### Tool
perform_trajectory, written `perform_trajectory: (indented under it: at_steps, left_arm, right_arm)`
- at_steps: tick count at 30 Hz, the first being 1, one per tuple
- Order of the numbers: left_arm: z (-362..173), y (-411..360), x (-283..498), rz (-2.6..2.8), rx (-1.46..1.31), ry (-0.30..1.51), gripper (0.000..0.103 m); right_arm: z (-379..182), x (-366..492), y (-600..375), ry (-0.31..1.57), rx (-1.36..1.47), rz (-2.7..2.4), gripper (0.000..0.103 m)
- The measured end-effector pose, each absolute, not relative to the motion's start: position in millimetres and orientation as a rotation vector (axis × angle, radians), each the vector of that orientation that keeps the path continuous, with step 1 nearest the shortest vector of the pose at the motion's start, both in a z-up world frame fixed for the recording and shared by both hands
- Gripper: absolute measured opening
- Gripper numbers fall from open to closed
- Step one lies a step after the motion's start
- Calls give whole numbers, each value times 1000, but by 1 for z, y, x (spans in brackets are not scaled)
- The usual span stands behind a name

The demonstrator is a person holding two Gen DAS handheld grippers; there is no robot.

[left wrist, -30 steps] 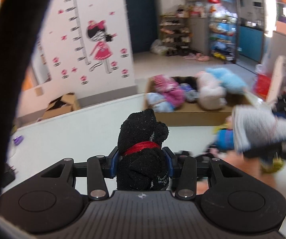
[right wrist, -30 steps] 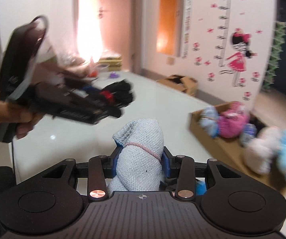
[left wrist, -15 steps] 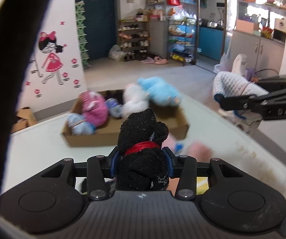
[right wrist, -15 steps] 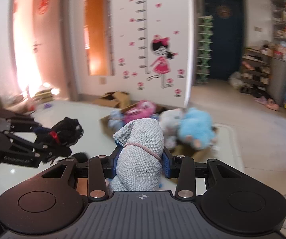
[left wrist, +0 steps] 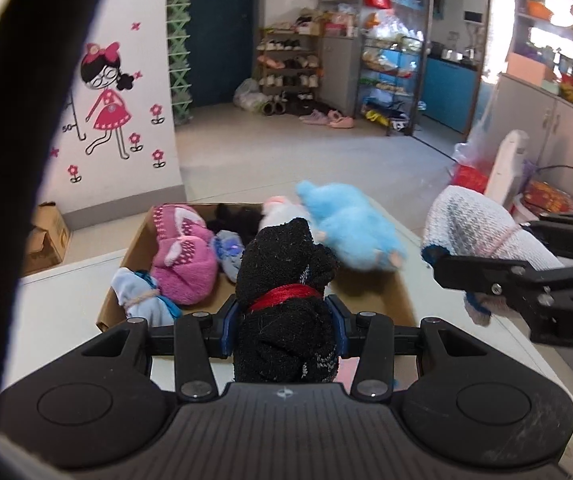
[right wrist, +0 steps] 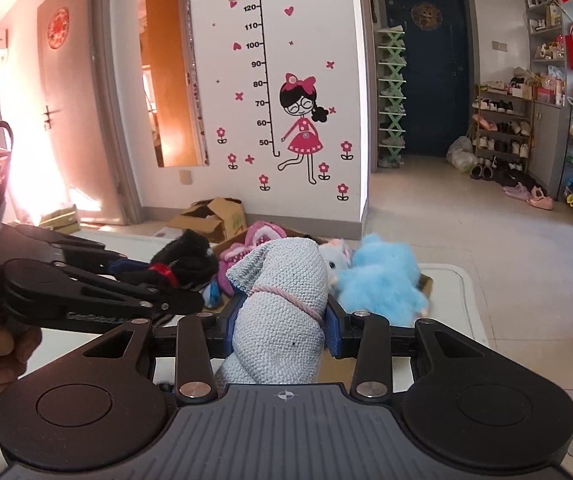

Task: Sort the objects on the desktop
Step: 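Lift the dog plush and white bundle and carry them over the box, then lower both items into the box and open both tools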

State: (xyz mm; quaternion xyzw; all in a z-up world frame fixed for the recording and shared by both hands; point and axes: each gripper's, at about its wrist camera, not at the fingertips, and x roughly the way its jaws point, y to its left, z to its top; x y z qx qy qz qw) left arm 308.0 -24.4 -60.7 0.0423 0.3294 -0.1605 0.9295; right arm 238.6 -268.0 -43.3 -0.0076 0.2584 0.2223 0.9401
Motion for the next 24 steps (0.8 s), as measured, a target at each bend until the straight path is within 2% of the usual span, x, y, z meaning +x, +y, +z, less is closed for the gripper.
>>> perform_trajectory:
  at_steps: [7, 24]
  left_arm:
    - [-75, -13, 343, -280, 50, 743, 41]
    - [-94, -23, 363, -247, 59, 807, 41]
  right_arm:
    - [-60, 272, -257, 571, -22, 440, 47]
    - [-89, 297, -248, 642, -45, 408, 47]
